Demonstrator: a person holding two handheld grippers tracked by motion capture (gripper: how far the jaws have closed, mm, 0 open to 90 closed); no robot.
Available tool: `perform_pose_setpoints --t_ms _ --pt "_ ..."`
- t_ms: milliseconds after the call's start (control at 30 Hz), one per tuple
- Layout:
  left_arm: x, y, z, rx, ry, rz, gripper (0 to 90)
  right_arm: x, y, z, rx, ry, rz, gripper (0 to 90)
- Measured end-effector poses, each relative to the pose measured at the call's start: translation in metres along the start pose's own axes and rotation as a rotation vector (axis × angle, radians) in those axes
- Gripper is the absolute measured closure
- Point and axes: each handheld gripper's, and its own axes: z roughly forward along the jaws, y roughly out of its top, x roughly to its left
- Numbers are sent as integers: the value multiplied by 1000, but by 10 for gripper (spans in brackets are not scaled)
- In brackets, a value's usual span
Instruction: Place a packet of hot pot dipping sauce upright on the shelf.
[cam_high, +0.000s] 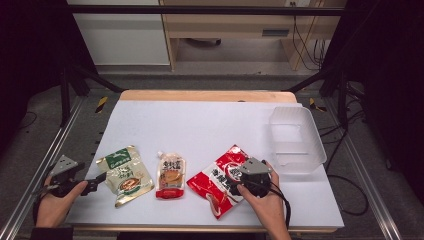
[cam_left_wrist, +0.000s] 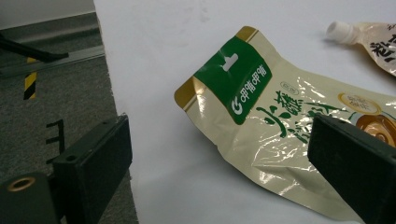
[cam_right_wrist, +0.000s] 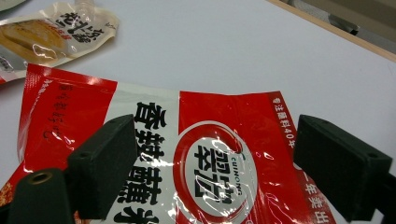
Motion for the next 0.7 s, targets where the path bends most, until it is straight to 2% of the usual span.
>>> perform_pose_setpoints --t_ms 200,300,533,700 --pt "1 0 0 9 16 -6 70 1 -1 -8 -21 -32 -7 141" --pt "1 -1 2 25 13 0 70 0 -2 -12 -38 -45 5 134" --pt "-2 -1 7 36 2 20 102 0 -5 -10 -10 -37 11 126" --pt "-1 0 12 46 -29 17 158 1 -5 -10 0 -44 13 125"
